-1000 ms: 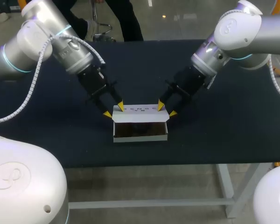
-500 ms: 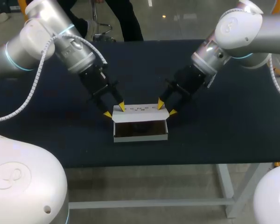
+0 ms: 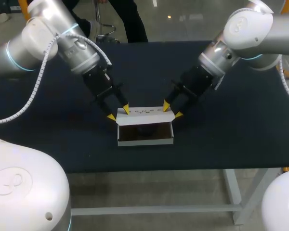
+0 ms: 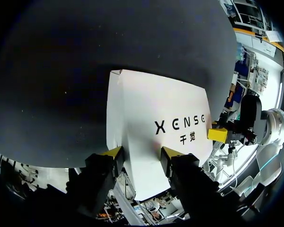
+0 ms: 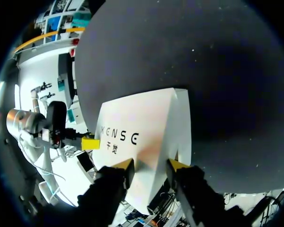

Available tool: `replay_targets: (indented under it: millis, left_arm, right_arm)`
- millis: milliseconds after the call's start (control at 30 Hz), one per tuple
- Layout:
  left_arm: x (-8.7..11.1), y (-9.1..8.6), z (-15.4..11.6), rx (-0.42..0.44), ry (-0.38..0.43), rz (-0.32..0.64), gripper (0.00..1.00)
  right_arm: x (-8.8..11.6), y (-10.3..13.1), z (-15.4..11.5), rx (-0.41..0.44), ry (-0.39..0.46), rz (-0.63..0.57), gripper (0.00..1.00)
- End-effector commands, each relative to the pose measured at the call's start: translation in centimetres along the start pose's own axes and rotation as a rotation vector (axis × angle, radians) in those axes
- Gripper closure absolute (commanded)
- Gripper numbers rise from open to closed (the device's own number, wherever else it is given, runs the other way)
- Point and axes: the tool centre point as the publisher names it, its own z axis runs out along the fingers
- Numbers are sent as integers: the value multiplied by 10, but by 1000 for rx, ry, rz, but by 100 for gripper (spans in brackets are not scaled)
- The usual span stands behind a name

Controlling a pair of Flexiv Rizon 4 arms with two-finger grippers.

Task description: Assemble the packaging by folding the flat box into shape, placing the metal phone stand inside, and closing the box properly

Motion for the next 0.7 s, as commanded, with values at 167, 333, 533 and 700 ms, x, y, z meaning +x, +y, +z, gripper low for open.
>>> replay_targets:
  millis: [167, 333, 533, 700]
  left_arm:
    - [5, -2, 1, -5, -13, -3, 47]
    - [5, -2, 1, -5, -17, -3, 47]
    - [5, -3, -1, -7, -22, -6, 47]
    - [5, -4, -1, -10, -27, -7, 45]
  right_arm:
    - [3, 4, -2, 14, 9, 3, 51]
    - [5, 6, -3, 17, 16, 8, 51]
    - [7, 8, -4, 21, 18, 10, 51]
    - [8, 9, -5, 30, 20, 12, 51]
